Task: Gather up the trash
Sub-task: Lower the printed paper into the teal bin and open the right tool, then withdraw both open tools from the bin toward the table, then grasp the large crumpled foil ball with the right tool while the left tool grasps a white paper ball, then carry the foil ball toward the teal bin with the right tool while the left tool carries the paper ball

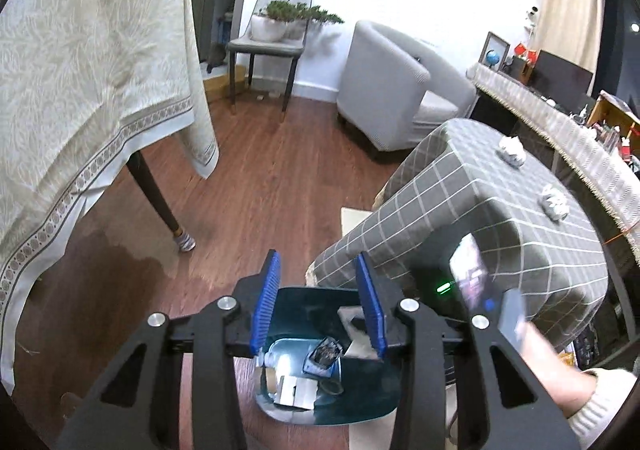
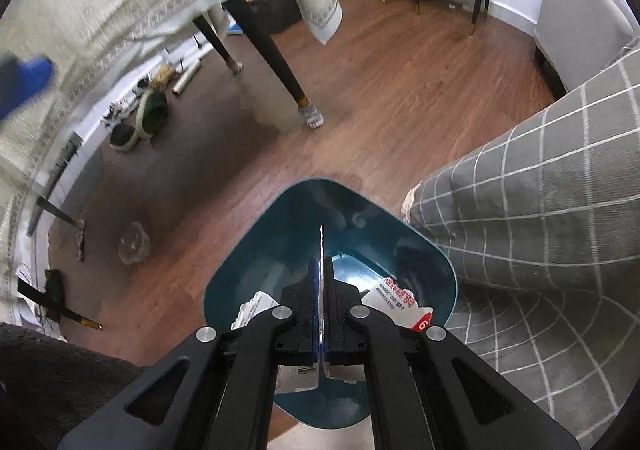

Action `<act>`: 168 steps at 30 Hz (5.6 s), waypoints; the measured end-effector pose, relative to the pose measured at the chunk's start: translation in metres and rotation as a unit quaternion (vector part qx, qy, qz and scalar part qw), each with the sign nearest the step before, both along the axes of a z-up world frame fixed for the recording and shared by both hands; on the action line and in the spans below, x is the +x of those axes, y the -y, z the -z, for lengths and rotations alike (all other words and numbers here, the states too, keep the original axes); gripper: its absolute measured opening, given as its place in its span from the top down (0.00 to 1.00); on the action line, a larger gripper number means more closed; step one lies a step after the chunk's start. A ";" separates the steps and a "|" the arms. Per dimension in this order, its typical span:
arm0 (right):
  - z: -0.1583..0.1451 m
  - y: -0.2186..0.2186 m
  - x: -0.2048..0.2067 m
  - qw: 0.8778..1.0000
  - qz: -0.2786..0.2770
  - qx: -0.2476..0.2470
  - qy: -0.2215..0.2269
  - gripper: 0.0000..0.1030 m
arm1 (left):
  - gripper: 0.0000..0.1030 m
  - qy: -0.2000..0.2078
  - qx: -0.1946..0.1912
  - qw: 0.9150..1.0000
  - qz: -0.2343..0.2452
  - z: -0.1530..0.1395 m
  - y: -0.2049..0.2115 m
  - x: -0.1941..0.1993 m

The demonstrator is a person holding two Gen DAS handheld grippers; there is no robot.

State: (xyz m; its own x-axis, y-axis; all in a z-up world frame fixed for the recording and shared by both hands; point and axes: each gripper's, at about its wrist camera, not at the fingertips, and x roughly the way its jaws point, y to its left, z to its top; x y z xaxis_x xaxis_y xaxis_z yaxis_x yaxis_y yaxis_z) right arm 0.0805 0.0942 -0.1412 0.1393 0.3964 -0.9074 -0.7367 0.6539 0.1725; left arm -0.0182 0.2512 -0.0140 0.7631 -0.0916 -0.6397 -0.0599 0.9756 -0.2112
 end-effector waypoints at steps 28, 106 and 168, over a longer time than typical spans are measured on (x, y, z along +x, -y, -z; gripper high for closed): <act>-0.060 0.015 -0.013 0.995 -0.010 0.078 0.066 0.27 | 0.60 0.088 -0.015 0.995 -0.044 -0.055 0.001 -0.009; -0.161 0.330 0.115 0.955 0.206 0.118 0.177 0.43 | 0.19 0.048 0.017 0.994 0.093 -0.038 0.244 0.185; -0.170 0.387 0.122 0.931 0.275 0.190 0.148 0.43 | 0.45 -0.004 0.010 0.993 0.119 -0.018 0.296 0.181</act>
